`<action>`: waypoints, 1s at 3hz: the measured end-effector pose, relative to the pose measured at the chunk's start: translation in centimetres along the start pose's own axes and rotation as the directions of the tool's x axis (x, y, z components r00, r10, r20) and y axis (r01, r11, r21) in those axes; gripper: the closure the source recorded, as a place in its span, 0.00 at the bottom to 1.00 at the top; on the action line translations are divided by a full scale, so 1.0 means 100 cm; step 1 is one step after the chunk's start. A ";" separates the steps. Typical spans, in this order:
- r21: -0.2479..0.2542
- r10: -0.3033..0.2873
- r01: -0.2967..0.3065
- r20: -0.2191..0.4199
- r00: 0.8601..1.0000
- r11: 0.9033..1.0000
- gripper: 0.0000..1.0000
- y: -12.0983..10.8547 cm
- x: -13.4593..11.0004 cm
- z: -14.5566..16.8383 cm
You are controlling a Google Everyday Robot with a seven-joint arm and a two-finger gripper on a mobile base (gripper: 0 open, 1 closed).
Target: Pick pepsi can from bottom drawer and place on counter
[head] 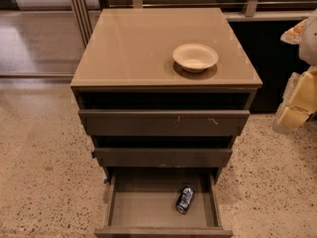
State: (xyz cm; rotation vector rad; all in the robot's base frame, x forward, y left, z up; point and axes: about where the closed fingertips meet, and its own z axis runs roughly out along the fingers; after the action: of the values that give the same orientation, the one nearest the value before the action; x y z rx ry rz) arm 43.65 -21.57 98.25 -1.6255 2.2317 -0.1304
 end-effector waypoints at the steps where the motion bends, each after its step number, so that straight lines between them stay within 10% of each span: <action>1: -0.004 0.228 -0.228 0.087 0.970 0.974 0.00 0.018 0.012 0.024; 2: -0.101 0.526 -0.517 0.184 0.830 0.850 0.00 0.043 0.016 0.066; 3: -0.186 0.739 -0.718 0.262 0.621 0.670 0.00 0.033 0.008 0.098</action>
Offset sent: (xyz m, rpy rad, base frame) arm 0.0504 -0.0075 -0.0954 0.8551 -0.1636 -0.9569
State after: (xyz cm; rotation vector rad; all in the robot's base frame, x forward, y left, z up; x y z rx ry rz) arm 43.93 -19.79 88.07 -0.5638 2.4439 0.4033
